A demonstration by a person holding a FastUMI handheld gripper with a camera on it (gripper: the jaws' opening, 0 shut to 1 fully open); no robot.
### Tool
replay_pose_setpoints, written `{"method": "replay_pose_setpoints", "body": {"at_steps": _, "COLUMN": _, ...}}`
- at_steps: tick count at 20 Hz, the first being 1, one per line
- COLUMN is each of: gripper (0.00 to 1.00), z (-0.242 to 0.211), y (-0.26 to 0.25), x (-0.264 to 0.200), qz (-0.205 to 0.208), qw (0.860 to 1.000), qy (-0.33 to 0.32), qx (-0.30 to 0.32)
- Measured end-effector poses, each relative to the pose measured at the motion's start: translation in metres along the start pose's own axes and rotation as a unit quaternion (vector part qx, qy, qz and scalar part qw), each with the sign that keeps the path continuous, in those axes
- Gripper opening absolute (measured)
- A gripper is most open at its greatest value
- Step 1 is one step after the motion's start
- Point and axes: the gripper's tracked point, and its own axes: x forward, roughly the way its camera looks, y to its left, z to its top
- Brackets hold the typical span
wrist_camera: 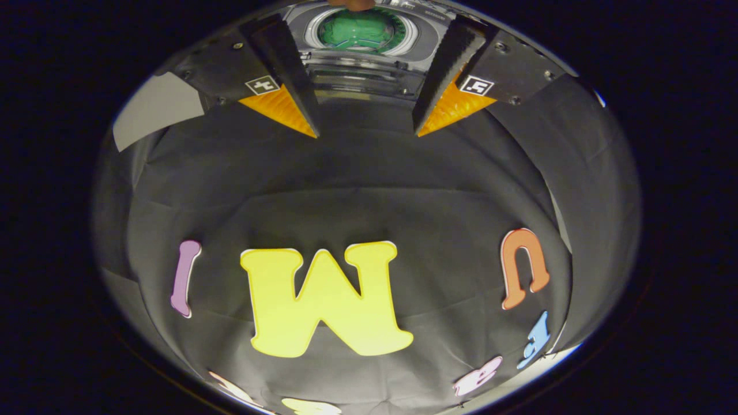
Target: Put the clothes into the washing machine and then close the washing machine lid.
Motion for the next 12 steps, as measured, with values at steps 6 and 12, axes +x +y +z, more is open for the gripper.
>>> {"method": "replay_pose_setpoints", "body": {"at_steps": 6, "gripper": 0.98, "z": -0.013, "y": -0.013, "x": 0.066, "qz": -0.023, "qw": 0.999, "qy": 0.048, "qx": 0.009}}
{"method": "replay_pose_setpoints", "body": {"at_steps": 12, "gripper": 0.98, "z": -0.033, "y": -0.033, "x": 0.105, "qz": -0.063, "qw": 0.993, "qy": 0.094, "qx": 0.033}}
